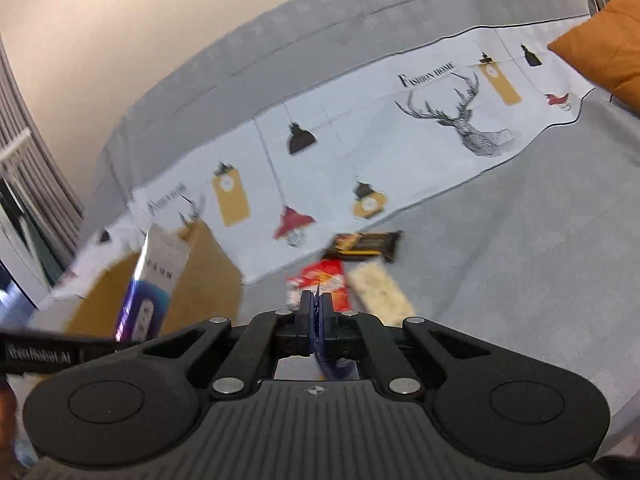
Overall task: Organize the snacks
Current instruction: 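Carry pen and purple bar over the box and release both inside, then grasp the wrapped candy with left tool while right tool grasps blue tube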
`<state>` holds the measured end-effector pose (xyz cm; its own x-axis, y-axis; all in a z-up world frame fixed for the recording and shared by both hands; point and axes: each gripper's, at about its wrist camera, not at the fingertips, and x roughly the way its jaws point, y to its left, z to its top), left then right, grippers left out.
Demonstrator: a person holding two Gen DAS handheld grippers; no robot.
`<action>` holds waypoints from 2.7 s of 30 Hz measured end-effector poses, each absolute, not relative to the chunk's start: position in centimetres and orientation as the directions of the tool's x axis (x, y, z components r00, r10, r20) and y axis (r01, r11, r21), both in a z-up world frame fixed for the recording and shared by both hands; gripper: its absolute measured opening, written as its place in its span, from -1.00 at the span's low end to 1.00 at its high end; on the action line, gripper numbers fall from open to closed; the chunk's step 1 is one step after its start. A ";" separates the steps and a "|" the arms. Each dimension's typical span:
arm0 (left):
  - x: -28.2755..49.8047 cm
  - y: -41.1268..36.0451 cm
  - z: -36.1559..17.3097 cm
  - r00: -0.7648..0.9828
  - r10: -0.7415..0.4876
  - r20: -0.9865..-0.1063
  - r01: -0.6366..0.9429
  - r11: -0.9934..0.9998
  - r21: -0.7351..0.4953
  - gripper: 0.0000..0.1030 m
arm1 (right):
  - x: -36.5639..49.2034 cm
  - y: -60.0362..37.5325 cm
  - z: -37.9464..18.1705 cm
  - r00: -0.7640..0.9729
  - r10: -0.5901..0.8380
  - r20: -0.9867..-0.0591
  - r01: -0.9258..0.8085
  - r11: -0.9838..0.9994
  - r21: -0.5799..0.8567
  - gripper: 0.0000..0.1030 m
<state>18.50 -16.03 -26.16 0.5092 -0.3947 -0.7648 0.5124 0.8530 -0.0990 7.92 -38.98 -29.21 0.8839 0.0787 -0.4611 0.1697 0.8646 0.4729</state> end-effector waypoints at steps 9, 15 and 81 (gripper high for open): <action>16.9 -9.8 -21.2 0.619 -0.396 -0.678 0.451 0.886 -0.107 -0.78 | 8.3 -34.4 -21.7 0.919 0.165 -0.359 0.022 0.886 0.464 -0.97; 14.9 -4.9 -16.3 0.695 -0.409 -0.591 0.416 0.900 -0.133 -0.78 | 7.7 -30.7 -15.4 0.929 0.290 -0.230 -0.136 0.844 0.518 -0.97; 16.0 -17.8 -29.3 0.584 -0.415 -0.697 0.556 0.830 -0.028 0.54 | 5.6 -39.2 -31.2 0.820 0.129 -0.558 0.176 0.870 0.461 0.77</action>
<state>16.01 -17.80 -29.34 0.5842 -0.4152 -0.6974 0.5563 0.8305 -0.0284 5.56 -39.19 -31.17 0.8201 0.1292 -0.5575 0.1762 0.8698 0.4608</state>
